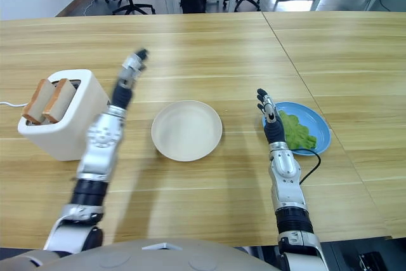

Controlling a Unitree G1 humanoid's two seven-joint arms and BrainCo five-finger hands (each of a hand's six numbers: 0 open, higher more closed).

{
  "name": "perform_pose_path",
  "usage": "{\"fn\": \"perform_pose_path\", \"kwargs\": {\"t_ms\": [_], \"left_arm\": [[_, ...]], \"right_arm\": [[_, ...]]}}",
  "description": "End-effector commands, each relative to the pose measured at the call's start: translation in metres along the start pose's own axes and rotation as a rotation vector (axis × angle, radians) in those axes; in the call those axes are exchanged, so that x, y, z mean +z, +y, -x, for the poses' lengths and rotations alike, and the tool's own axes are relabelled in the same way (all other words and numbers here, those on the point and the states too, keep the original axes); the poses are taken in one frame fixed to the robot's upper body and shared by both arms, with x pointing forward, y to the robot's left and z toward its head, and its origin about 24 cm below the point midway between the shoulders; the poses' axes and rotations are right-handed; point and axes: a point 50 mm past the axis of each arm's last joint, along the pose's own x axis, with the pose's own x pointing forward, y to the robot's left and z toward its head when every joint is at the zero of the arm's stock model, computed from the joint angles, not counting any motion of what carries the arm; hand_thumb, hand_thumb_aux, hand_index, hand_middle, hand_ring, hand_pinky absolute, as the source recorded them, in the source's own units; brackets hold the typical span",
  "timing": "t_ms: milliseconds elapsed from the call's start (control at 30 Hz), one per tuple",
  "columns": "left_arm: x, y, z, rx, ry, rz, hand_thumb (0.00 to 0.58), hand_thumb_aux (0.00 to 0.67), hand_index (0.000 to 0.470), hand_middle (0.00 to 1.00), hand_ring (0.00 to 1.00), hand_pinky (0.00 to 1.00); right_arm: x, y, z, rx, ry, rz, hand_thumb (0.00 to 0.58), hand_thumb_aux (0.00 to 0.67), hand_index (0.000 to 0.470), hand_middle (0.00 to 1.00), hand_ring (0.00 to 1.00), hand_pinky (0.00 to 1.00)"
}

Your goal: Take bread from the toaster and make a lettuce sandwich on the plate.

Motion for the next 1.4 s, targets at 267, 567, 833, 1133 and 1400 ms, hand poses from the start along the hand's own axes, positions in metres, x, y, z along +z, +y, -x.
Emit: {"fn": "perform_pose_path", "kwargs": {"t_ms": [267,567,833,1133,1400], "left_arm": [[-0.043,0.144,0.062,0.003,0.640,-1.029,0.000,0.000,0.000,0.00,0.00,0.00],[-0.105,0.116,0.109,-0.191,0.991,-1.086,0.000,0.000,0.000,0.00,0.00,0.00],[-0.111,0.121,0.116,-0.194,1.055,-1.123,0.000,0.000,0.000,0.00,0.00,0.00],[-0.110,0.124,0.121,-0.183,1.090,-1.139,0.000,0.000,0.000,0.00,0.00,0.00],[-0.106,0.129,0.121,-0.155,1.097,-1.176,0.000,0.000,0.000,0.00,0.00,0.00]], "right_arm": [[-0.004,-0.001,0.010,-0.040,0.030,-0.008,0.000,0.000,0.000,0.00,0.00,0.00],[0.001,-0.009,0.015,-0.055,0.026,0.007,0.000,0.000,0.000,0.00,0.00,0.00],[0.000,-0.014,0.018,-0.061,0.038,0.019,0.000,0.000,0.000,0.00,0.00,0.00],[0.000,-0.016,0.020,-0.059,0.047,0.021,0.000,0.000,0.000,0.00,0.00,0.00],[0.000,-0.016,0.021,-0.057,0.048,0.023,0.000,0.000,0.000,0.00,0.00,0.00]]}}
